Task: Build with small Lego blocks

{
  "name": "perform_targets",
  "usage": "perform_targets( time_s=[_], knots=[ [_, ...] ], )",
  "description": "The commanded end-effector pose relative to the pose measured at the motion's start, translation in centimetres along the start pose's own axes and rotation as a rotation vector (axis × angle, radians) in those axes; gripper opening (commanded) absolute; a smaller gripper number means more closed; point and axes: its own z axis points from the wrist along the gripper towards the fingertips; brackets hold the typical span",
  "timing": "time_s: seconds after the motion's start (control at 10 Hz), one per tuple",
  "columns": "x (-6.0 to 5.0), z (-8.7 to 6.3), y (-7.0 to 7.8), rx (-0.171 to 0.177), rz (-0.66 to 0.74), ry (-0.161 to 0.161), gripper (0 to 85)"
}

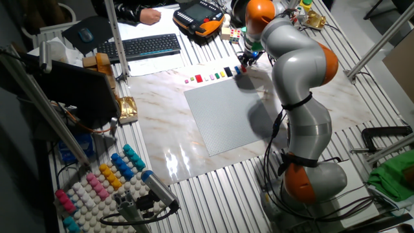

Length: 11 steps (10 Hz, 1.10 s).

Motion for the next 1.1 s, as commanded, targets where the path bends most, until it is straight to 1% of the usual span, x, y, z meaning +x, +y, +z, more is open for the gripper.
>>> perform_targets(
  time_s=[0.0,0.1,0.2,0.4,0.6,0.8,0.9,1.0],
  knots=[
    [0.0,0.0,0.0,0.009,0.017,-0.007,30.0],
    [0.0,0.1,0.0,0.004,0.019,-0.016,30.0],
    [0.0,0.1,0.0,0.000,0.017,-0.018,30.0],
    [0.0,0.1,0.0,-0.024,0.018,0.010,29.7],
    [0.0,0.1,0.0,-0.018,0.038,0.000,30.7],
    [-0.1,0.1,-0.1,-0.020,0.030,-0.006,32.0],
    [-0.6,0.3,-0.2,-0.022,0.012,-0.008,32.7],
    [-1.1,0.5,-0.3,-0.034,-0.006,-0.005,32.7]
  ],
)
